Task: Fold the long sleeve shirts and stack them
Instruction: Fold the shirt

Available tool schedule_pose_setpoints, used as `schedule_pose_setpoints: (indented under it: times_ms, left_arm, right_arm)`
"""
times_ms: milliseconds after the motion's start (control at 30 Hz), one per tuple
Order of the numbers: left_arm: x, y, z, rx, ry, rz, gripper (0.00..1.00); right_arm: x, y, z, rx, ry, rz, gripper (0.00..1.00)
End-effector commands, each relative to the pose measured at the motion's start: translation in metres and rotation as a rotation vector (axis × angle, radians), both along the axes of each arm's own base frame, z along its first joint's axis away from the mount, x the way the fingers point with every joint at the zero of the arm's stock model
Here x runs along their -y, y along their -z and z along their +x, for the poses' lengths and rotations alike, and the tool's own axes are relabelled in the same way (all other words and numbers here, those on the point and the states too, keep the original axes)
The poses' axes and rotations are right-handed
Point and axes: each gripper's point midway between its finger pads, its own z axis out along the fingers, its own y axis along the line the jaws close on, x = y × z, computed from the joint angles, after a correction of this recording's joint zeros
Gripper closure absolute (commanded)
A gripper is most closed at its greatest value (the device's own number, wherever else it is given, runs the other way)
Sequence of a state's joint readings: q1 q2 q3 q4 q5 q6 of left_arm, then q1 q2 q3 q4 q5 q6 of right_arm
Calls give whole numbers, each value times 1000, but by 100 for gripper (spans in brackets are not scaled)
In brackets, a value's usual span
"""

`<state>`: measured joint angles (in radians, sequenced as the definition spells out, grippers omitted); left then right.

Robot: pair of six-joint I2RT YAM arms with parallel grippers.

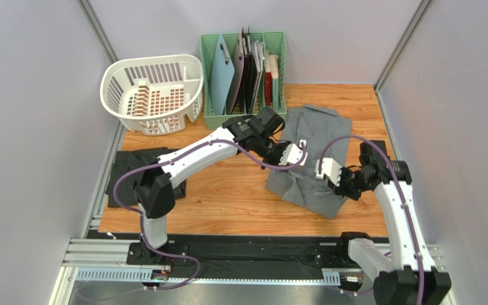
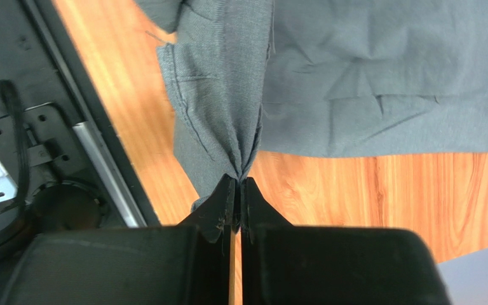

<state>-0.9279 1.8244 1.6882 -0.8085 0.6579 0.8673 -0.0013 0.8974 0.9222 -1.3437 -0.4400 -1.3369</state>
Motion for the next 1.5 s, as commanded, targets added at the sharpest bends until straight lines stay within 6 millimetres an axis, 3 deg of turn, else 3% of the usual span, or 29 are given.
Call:
schedule_pose_setpoints:
  times_ms: [0,67,100,133,167,200,267,300,433,567,933,1033,1067,1100,1200,1333,1467]
  left_arm:
    - [12,7,39,-12,-18,-7,100]
    - [20,1,65,5,-57,-36,100]
    - [24,17,75,-14,-72,-16,100]
    - [31,10,89,8,-90,-41,100]
    - [31,14,100,17,-107,-40,100]
    - [35,30,109,13,-117,-22,100]
    - [41,32,128,50,-141,-44,100]
    - [45,43,138,75,-149,-54,100]
    - [46,65,172,142,-225,-78,100]
    - [45,73,187,156,-268,-99,100]
    - [65,61,207,178,-311,-217,98]
    - [64,74,208,187,-308,-209,84]
    - [64,75,210,193,-321,-206,69]
    - [61,76,214,194,-342,-198,63]
    - [49,62,223,153,-438,-178,50]
    - [12,35,233,31,-593,-179,41]
    - [-25,11,209,-35,-634,-180,40]
  right_arm:
    - [15,-12,54,39,55,22,100]
    - [19,-2,78,13,72,34,100]
    - [22,-3,89,21,83,35,100]
    - [25,0,98,23,91,35,100]
    - [28,2,113,44,98,33,100]
    - [29,13,122,10,115,41,100]
    - [33,18,145,33,130,36,100]
    - [34,31,151,-5,142,39,100]
    - [41,43,182,-2,196,38,100]
    - [42,46,198,-2,221,47,100]
    - [53,63,211,-4,260,4,100]
    - [58,77,215,-14,285,-16,100]
    - [59,82,215,-27,293,-21,100]
    - [59,91,217,-60,319,-20,100]
    - [60,105,216,-132,358,-28,99]
    - [57,121,204,-221,354,-49,98]
    - [41,132,186,-279,306,-70,96]
